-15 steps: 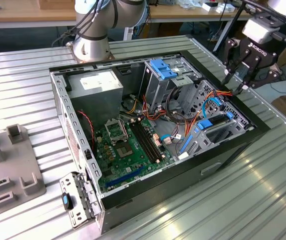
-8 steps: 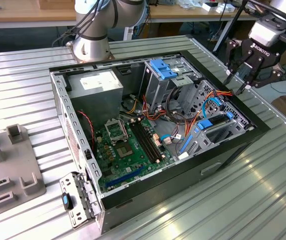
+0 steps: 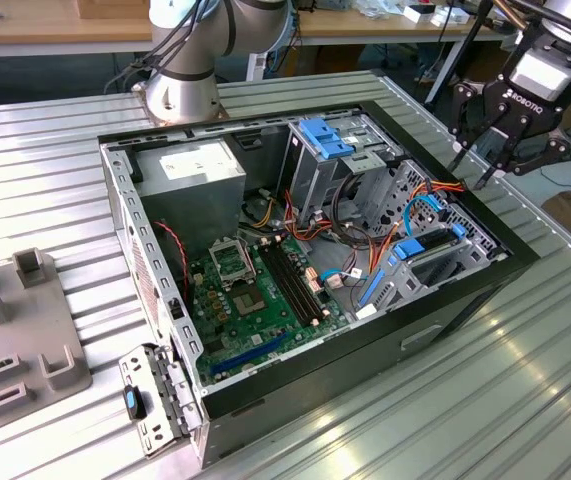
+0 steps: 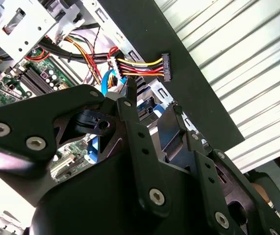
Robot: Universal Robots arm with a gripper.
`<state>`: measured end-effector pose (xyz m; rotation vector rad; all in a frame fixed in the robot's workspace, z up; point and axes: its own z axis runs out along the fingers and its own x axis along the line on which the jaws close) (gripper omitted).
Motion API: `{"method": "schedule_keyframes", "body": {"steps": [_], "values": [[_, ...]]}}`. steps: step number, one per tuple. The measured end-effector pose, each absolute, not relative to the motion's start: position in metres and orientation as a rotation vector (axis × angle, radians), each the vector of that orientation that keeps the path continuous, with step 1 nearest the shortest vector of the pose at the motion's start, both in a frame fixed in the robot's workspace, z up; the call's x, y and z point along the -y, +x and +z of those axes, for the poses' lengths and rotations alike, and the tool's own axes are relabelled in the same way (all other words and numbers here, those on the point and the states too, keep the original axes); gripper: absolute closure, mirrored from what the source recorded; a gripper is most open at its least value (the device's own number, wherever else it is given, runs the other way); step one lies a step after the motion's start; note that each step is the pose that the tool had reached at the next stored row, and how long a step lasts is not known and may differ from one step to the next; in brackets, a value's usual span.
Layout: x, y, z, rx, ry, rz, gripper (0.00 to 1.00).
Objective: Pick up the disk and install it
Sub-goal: 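Insert the first disk wire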
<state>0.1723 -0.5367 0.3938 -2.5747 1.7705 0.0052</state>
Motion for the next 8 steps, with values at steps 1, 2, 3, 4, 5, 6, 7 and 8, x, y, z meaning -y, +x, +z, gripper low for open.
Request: {"method": "schedule_keyframes", "body": {"steps": [1,2,3,4,5,6,7,8], "values": [[0.5367,0.1723,0.3938,-1.771,-2.575,0.005,0.56],[0.5367,0.1723,0.3938,-1.771,-2.575,0.005,0.56],[0.5367,0.1723,0.3938,-1.770,-2.575,0.005,0.56],[0.5367,0.1723,0.3938,-1.765,-2.578,0.005,0.56],[0.5367,0.1723,0.3938,-1.760,-2.582,0.005,0.56],[0.5367,0.1723,0.3938,-1.751,-2.588,0.005,0.56],[0.5367,0.1723,0.3938,-1.723,-2.607,0.006,0.56],[0.5367,0.1723,0.3938,-1.694,-2.626,0.006,0.56]]}}
